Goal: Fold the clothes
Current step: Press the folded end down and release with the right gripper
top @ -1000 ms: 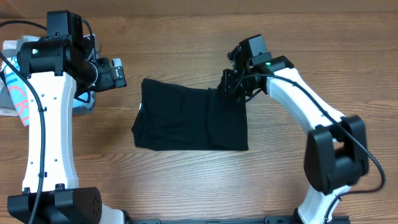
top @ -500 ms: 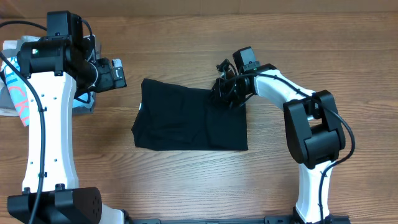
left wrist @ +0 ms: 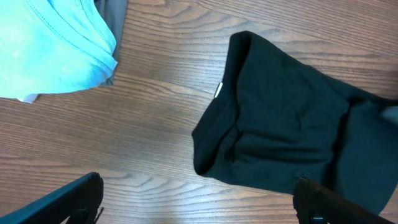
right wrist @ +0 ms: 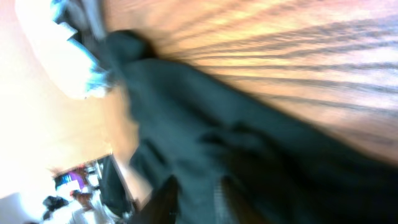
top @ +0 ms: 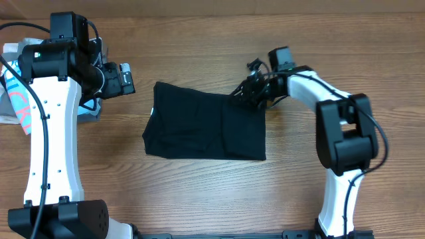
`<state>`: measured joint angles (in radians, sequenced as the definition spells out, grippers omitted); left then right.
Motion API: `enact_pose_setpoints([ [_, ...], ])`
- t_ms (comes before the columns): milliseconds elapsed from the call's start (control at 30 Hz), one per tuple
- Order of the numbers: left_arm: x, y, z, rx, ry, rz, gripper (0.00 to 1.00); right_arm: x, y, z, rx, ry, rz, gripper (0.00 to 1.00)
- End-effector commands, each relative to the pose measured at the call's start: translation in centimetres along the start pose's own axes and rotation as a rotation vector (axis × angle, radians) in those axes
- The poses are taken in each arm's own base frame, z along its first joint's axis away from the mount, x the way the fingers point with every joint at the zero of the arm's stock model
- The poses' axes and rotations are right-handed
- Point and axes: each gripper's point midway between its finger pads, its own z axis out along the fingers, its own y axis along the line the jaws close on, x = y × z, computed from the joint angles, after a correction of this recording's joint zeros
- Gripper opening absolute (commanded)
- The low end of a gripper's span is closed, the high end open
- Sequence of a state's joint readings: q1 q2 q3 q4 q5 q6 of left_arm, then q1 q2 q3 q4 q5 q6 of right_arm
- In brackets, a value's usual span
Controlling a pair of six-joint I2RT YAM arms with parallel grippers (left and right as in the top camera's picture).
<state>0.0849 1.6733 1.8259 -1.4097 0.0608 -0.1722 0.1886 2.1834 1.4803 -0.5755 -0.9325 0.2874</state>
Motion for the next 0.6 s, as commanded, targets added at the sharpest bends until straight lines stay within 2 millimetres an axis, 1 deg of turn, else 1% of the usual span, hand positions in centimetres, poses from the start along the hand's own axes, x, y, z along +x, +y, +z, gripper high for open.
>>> enact_pose_setpoints([
  [0,-0.1,-0.5,-0.2,0.014,-0.006,0.030,1.00,0.4,7.6,-4.2,-0.166,-0.012,-0.099,0.34],
  [33,-0.1,-0.5,-0.2,0.015,-0.005,0.030,1.00,0.9,7.8,-4.4,-0.167,0.000,-0.095,0.34],
  [100,0.0,-0.5,-0.2,0.014,-0.003,0.030,1.00,2.3,7.6,-4.3,-0.153,0.041,-0.087,0.34],
  [200,0.0,-0.5,-0.2,0.014,-0.001,0.030,1.00,5.5,6.8,-3.7,-0.134,0.137,-0.076,0.32],
  [267,0.0,-0.5,-0.2,0.014,-0.002,0.030,1.00,7.7,6.3,-3.0,-0.126,0.199,-0.056,0.29],
  [300,0.0,-0.5,-0.2,0.014,-0.002,0.030,1.00,9.0,5.8,-2.3,-0.121,0.234,-0.037,0.28],
  [333,0.0,-0.5,-0.2,0.014,-0.003,0.030,1.00,9.8,5.4,-1.8,-0.119,0.251,-0.031,0.28],
  [433,-0.1,-0.5,-0.2,0.014,-0.005,0.030,1.00,11.7,4.2,0.0,-0.116,0.284,-0.026,0.29],
  [567,-0.1,-0.5,-0.2,0.014,-0.006,0.030,1.00,13.9,2.7,1.9,-0.103,0.312,0.042,0.29],
])
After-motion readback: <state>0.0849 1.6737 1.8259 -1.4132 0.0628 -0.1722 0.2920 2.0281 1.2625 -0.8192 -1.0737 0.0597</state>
